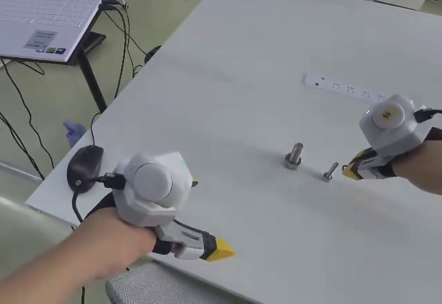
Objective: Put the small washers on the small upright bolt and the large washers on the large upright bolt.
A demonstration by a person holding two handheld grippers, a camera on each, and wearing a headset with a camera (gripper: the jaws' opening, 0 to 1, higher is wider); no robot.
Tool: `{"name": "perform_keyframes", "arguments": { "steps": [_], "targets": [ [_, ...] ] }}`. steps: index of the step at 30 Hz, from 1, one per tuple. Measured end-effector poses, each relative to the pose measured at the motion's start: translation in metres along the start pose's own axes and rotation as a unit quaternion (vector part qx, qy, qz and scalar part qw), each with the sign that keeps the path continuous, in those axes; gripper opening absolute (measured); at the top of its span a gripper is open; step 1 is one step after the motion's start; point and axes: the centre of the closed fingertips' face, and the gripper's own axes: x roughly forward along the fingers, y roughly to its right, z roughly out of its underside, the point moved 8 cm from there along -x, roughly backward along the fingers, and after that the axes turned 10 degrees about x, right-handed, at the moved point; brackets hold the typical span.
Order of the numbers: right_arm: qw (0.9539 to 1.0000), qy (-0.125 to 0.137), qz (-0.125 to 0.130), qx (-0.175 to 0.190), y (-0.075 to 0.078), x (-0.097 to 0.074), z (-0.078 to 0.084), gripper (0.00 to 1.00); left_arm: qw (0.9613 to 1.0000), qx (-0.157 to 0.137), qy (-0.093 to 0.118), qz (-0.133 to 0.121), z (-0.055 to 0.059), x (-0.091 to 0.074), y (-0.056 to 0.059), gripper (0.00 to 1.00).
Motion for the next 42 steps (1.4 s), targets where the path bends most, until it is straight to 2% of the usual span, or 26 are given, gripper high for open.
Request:
{"name": "perform_keyframes", "arguments": {
  "steps": [6,12,32,42],
  "targets": [
    [1.0000,0.002,-0.002,-0.004,0.004,0.002,-0.010,0.13,1.0000,0.002,0.001,0.003,0.000,0.002,0.001,0.82],
    [0.9998,-0.007,-0.005,-0.018,0.003,0.008,-0.014,0.13,1.0000,0.001,0.002,0.003,-0.001,0.005,-0.001,0.83],
    [0.9995,-0.019,-0.013,-0.022,0.004,0.020,-0.013,0.13,1.0000,0.001,0.000,0.007,0.000,0.008,-0.004,0.81],
    [0.9992,-0.021,-0.016,-0.029,0.005,0.031,-0.010,0.13,0.9999,-0.004,-0.006,0.009,0.008,0.008,-0.004,0.80]
  ]
}}
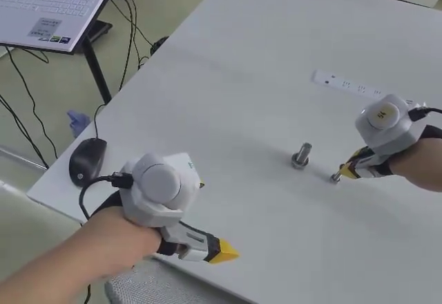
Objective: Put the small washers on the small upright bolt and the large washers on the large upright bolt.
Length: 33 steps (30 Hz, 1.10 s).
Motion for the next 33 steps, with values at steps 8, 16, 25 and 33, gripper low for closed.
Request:
{"name": "perform_keyframes", "arguments": {
  "steps": [8,16,25,33],
  "targets": [
    [0.9999,-0.010,-0.005,-0.009,-0.001,0.010,0.001,0.13,1.0000,-0.007,0.002,-0.004,0.001,0.000,-0.002,0.79],
    [0.9990,-0.027,-0.006,-0.036,-0.004,0.021,0.003,0.13,1.0000,-0.007,0.004,-0.003,0.000,0.004,-0.005,0.79],
    [0.9980,-0.042,-0.009,-0.046,-0.001,0.030,0.005,0.13,1.0000,-0.006,0.006,-0.004,0.001,0.003,-0.007,0.80],
    [0.9979,-0.043,-0.012,-0.047,-0.002,0.028,0.006,0.13,1.0000,-0.003,0.003,0.000,0.001,0.005,-0.007,0.79]
  ]
}}
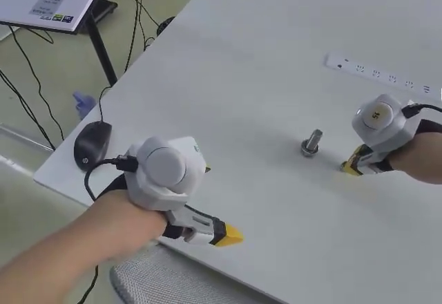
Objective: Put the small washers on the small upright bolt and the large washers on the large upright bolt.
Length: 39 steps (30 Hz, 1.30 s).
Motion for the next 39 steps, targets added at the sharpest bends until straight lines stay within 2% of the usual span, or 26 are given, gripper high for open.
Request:
{"name": "perform_keyframes", "arguments": {
  "steps": [18,26,31,32,35,39],
  "targets": [
    [1.0000,0.003,0.000,0.008,0.000,-0.001,0.001,0.14,1.0000,-0.002,-0.002,0.000,0.003,0.000,0.003,0.78],
    [0.9998,0.013,0.003,0.017,0.001,-0.006,0.002,0.22,1.0000,0.000,-0.003,0.002,0.004,0.000,0.004,0.78],
    [0.9992,0.032,0.014,0.019,0.004,-0.014,0.001,0.29,1.0000,0.005,-0.002,0.003,0.000,0.000,0.006,0.77],
    [0.9984,0.049,0.010,0.024,0.002,-0.017,0.000,0.32,0.9999,0.012,0.004,0.000,-0.004,-0.003,0.006,0.76],
    [0.9976,0.062,0.011,0.030,-0.001,-0.026,0.000,0.34,0.9998,0.010,0.019,-0.004,-0.010,-0.007,0.005,0.76],
    [0.9956,0.083,0.009,0.043,-0.006,-0.037,0.003,0.36,0.9997,0.021,0.015,-0.006,-0.009,-0.005,0.007,0.79]
  ]
}}
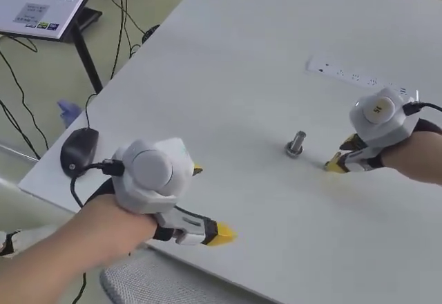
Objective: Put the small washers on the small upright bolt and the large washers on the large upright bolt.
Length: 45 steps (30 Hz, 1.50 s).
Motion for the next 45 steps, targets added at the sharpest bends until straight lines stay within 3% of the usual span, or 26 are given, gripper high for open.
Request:
{"name": "perform_keyframes", "arguments": {
  "steps": [7,14,19,21,26,29,32,33,35,37,40,43,45],
  "targets": [
    [0.9984,0.050,0.014,0.024,0.001,-0.015,0.006,0.40,0.9999,0.004,0.001,-0.012,-0.002,-0.005,-0.001,0.84],
    [0.9914,0.108,0.035,0.066,-0.011,-0.036,0.017,0.44,1.0000,-0.001,0.005,-0.006,-0.006,-0.012,0.001,0.84],
    [0.9817,0.158,0.045,0.097,-0.020,-0.053,0.022,0.49,0.9999,0.002,0.008,-0.009,-0.013,-0.016,-0.001,0.85],
    [0.9749,0.182,0.049,0.118,-0.024,-0.063,0.026,0.51,0.9999,0.003,0.008,-0.008,-0.015,-0.017,-0.001,0.85],
    [0.9658,0.215,0.057,0.132,-0.034,-0.082,0.035,0.53,0.9998,0.005,0.017,-0.010,-0.021,-0.021,0.000,0.85],
    [0.9562,0.243,0.050,0.156,-0.041,-0.089,0.041,0.56,0.9997,0.000,0.020,-0.012,-0.021,-0.021,0.000,0.85],
    [0.9497,0.258,0.051,0.169,-0.050,-0.096,0.053,0.61,0.9996,-0.001,0.025,-0.016,-0.021,-0.022,0.000,0.85],
    [0.9478,0.262,0.052,0.174,-0.052,-0.097,0.056,0.62,0.9995,-0.002,0.028,-0.016,-0.020,-0.023,0.000,0.86],
    [0.9442,0.258,0.051,0.198,-0.052,-0.096,0.069,0.64,0.9972,-0.018,0.070,-0.018,-0.024,-0.024,0.001,0.87],
    [0.9390,0.270,0.056,0.205,-0.056,-0.097,0.079,0.65,0.9974,-0.026,0.065,-0.018,-0.021,-0.026,0.001,0.89],
    [0.9235,0.292,0.033,0.247,-0.067,-0.097,0.089,0.72,0.9979,-0.020,0.056,-0.025,-0.017,-0.025,0.002,0.90],
    [0.9247,0.297,0.040,0.234,-0.074,-0.101,0.099,0.75,0.9981,-0.019,0.052,-0.025,-0.014,-0.025,0.003,0.90],
    [0.9184,0.306,0.034,0.249,-0.078,-0.101,0.104,0.76,0.9980,-0.021,0.054,-0.026,-0.014,-0.024,0.003,0.90]
  ]
}}
